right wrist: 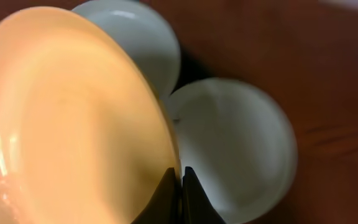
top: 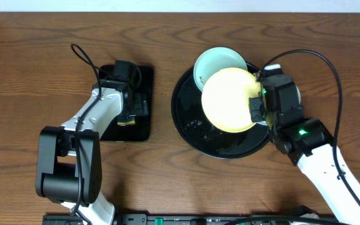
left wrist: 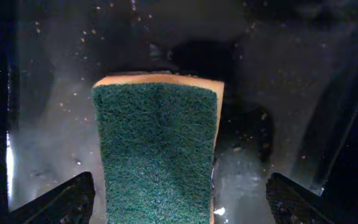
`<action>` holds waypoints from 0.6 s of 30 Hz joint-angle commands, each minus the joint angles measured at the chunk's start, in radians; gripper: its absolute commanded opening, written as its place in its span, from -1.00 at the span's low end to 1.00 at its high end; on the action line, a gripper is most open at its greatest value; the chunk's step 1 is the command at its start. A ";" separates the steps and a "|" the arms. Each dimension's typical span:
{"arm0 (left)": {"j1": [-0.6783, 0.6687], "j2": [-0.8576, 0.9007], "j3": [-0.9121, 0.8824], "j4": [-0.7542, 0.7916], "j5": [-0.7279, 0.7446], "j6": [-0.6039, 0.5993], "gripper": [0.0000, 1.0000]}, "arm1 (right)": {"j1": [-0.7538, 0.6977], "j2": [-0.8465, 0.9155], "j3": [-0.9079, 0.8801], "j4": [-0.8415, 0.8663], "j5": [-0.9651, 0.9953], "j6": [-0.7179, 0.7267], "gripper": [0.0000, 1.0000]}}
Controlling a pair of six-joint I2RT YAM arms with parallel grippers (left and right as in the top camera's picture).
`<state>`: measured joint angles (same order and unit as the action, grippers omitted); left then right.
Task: Clean dirty plates on tray and stack at the side
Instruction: 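Lift the yellow plate with the right gripper and carry it right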
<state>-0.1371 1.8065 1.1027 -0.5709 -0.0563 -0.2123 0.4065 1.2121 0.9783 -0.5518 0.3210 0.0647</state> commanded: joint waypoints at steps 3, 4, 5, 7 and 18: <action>0.008 -0.001 -0.003 0.001 -0.016 0.002 0.76 | 0.200 -0.006 0.047 0.064 0.476 -0.249 -0.98; 0.008 -0.001 -0.003 0.001 -0.016 0.002 0.76 | 0.232 0.000 0.047 0.076 0.547 -0.267 -0.98; 0.008 -0.001 -0.003 0.001 -0.016 0.002 0.76 | 0.257 0.005 0.047 0.092 0.604 -0.281 -0.97; 0.008 -0.001 -0.003 0.001 -0.016 0.002 0.76 | 0.332 0.028 0.047 0.170 0.758 -0.340 -0.98; 0.008 -0.001 -0.003 0.001 -0.016 0.002 0.77 | 0.459 0.092 0.047 0.353 0.853 -0.533 -0.98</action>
<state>-0.1371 1.8065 1.1027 -0.5705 -0.0593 -0.2123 0.8577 1.2900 1.0073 -0.2039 1.1130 -0.4232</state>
